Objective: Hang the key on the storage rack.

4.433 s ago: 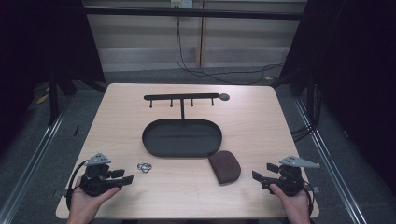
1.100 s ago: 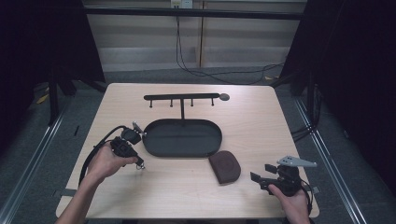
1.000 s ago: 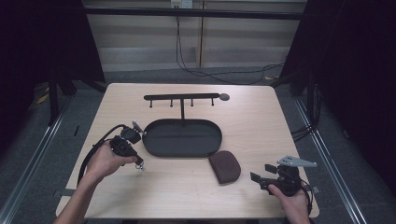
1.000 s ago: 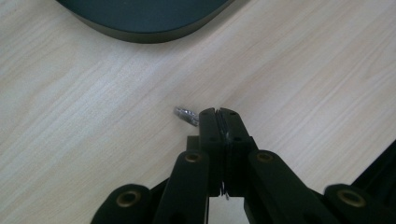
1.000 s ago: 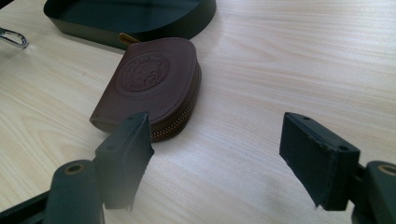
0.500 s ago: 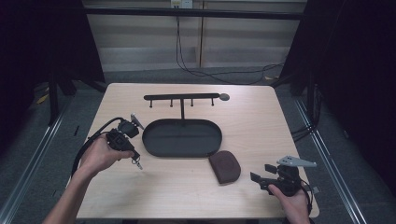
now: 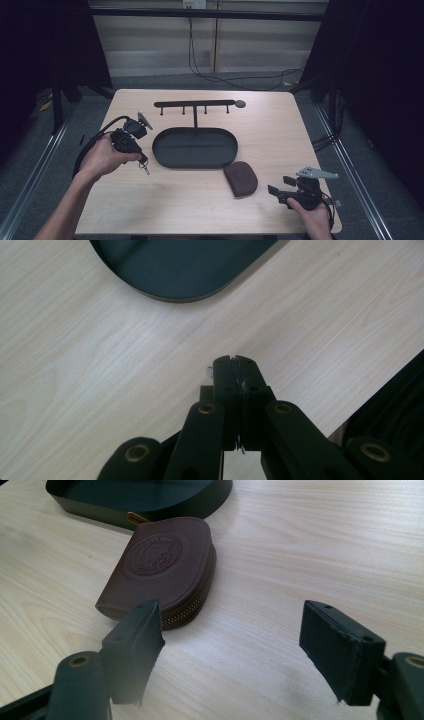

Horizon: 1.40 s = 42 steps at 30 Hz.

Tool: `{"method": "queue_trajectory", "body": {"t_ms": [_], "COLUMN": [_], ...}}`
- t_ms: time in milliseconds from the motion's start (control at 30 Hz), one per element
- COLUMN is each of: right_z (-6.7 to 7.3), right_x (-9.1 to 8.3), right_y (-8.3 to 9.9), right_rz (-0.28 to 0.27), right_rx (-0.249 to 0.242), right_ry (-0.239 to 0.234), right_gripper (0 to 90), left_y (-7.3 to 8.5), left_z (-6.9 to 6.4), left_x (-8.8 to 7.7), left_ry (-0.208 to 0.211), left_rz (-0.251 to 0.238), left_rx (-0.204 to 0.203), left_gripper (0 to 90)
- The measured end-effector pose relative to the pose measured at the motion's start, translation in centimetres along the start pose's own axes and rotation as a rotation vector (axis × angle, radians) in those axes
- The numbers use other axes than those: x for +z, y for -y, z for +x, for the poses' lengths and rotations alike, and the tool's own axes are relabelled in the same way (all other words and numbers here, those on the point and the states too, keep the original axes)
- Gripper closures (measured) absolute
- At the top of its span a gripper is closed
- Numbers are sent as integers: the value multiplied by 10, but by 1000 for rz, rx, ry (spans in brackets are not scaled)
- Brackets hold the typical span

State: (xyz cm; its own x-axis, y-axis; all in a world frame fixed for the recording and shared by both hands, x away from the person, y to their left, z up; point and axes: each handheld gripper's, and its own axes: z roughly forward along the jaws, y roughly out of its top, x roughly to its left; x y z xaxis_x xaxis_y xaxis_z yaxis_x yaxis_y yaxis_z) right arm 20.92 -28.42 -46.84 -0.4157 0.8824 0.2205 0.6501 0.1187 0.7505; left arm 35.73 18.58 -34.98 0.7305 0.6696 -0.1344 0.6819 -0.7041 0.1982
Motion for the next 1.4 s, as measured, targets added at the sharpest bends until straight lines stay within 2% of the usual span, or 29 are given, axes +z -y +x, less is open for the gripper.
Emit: {"method": "queue_trajectory", "body": {"t_ms": [167,300,400,467,700,833,1000,1067,1200,1400], "right_z": [0,0,0,0,0,0,0,0,0,0], "right_x": [0,0,0,0,0,0,0,1,0,1], "right_y": [0,0,0,0,0,0,0,0,0,0], "right_rz": [1,1,1,1,1,1,4,3,6,8], "right_rx": [-1,-1,-2,-2,-2,0,0,-1,0,3], "right_ry": [-1,-1,1,0,0,2,0,-1,-1,4], "right_gripper": [248,248,247,247,247,247,246,246,246,246], "left_y": [-5,-11,-15,-16,-20,-28,-37,-43,-48,-56], "left_z": [-2,-3,-5,-5,-7,-7,-8,-7,-7,-8], "left_x": [-6,-11,-14,-18,-25,-30,-35,-38,-39,-45], "left_ry": [2,-19,-16,4,-18,-34,-29,-43,-52,-55], "left_rz": [1,0,11,-9,0,2,16,25,19,14], "left_rx": [15,8,20,32,44,28,43,48,36,53], "left_gripper": [893,893,893,893,893,893,893,893,893,893]}}
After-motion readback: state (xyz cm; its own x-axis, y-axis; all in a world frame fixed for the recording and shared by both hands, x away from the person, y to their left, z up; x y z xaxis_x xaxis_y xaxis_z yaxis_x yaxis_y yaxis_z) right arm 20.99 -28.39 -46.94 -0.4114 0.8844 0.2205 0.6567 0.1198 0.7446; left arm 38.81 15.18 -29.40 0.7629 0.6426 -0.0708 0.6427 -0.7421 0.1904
